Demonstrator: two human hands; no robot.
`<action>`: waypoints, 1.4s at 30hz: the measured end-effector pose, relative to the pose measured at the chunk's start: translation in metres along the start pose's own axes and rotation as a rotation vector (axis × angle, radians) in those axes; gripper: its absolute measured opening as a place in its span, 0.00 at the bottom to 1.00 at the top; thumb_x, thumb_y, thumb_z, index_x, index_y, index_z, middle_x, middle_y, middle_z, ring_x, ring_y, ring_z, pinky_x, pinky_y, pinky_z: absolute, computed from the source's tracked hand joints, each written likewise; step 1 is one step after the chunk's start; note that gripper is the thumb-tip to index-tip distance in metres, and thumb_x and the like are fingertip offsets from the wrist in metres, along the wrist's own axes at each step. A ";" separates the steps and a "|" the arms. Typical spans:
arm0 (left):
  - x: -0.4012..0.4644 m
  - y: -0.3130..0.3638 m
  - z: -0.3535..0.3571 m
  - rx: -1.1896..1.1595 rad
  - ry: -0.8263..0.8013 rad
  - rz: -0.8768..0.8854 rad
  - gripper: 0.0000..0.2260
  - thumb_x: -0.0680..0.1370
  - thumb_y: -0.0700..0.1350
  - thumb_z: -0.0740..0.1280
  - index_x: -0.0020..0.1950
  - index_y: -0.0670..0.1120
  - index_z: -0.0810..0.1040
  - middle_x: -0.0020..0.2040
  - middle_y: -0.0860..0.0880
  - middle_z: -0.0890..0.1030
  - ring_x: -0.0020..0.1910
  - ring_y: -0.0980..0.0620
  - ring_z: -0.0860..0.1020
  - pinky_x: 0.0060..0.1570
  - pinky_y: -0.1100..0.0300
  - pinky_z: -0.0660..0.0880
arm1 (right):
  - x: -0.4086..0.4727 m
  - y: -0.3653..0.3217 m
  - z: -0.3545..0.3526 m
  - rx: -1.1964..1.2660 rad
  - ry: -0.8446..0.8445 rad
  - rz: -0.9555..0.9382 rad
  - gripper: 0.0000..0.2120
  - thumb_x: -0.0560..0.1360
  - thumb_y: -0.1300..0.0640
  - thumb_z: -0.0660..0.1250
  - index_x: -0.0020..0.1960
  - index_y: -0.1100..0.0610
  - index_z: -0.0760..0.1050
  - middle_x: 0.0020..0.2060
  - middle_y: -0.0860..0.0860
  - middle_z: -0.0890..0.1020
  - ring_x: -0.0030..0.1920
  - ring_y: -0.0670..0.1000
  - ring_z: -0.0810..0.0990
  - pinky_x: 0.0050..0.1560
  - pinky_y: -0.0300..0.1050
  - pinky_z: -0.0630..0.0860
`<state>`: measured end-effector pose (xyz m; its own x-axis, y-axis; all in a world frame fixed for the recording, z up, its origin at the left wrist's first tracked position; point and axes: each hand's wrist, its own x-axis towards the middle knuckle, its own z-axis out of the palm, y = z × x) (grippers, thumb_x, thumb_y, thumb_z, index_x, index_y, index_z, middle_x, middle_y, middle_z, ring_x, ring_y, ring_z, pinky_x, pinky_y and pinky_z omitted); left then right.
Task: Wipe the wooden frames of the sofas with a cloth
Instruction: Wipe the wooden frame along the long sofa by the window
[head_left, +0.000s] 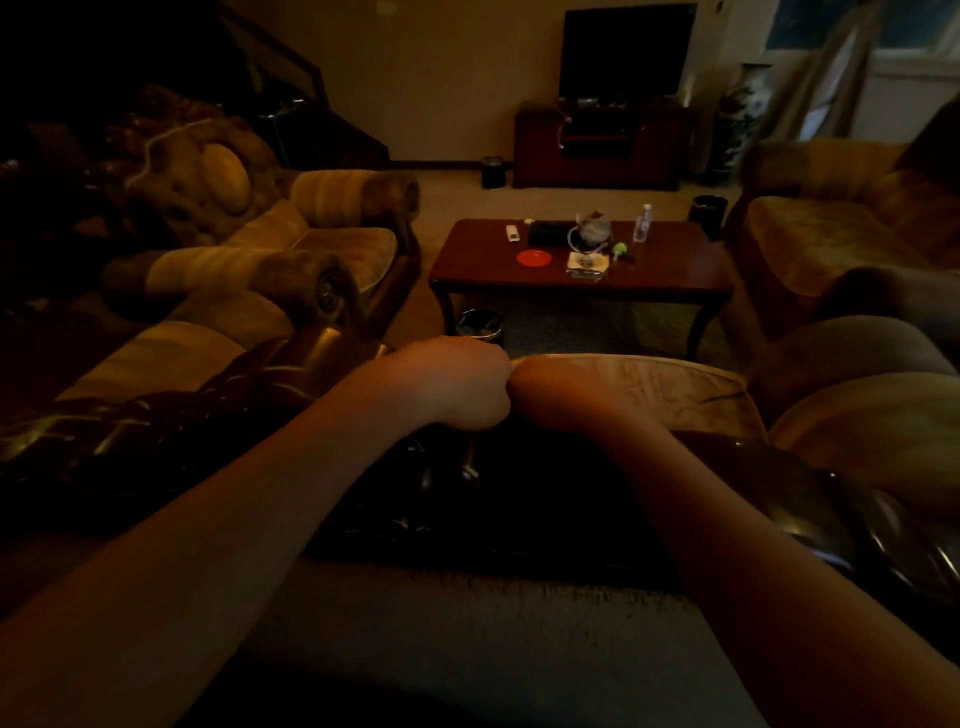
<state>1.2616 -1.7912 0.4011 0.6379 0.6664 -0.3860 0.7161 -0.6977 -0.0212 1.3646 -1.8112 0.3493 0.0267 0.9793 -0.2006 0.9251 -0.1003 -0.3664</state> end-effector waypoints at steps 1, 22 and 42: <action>0.001 0.000 -0.006 0.035 -0.064 0.051 0.11 0.78 0.40 0.56 0.58 0.43 0.73 0.49 0.47 0.74 0.45 0.49 0.73 0.42 0.58 0.68 | -0.006 0.007 0.006 -0.063 0.069 -0.027 0.17 0.81 0.55 0.52 0.62 0.61 0.73 0.58 0.59 0.77 0.58 0.59 0.76 0.57 0.52 0.73; 0.006 -0.021 0.015 -0.033 -0.002 0.830 0.19 0.81 0.46 0.54 0.72 0.49 0.58 0.68 0.42 0.66 0.64 0.41 0.69 0.57 0.53 0.66 | -0.052 -0.057 0.102 0.291 1.518 0.695 0.17 0.76 0.48 0.59 0.54 0.57 0.81 0.50 0.53 0.83 0.52 0.54 0.80 0.51 0.48 0.73; 0.019 -0.013 0.018 0.160 -0.003 0.803 0.23 0.81 0.49 0.52 0.75 0.47 0.55 0.68 0.40 0.68 0.66 0.43 0.67 0.61 0.51 0.65 | 0.000 -0.124 0.183 0.857 1.979 0.627 0.21 0.78 0.55 0.57 0.67 0.38 0.62 0.72 0.51 0.66 0.70 0.43 0.64 0.69 0.41 0.64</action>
<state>1.2592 -1.7745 0.3777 0.9382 -0.0529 -0.3420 -0.0078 -0.9912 0.1318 1.1805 -1.8312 0.2288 0.8916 -0.3667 0.2655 0.3333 0.1349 -0.9331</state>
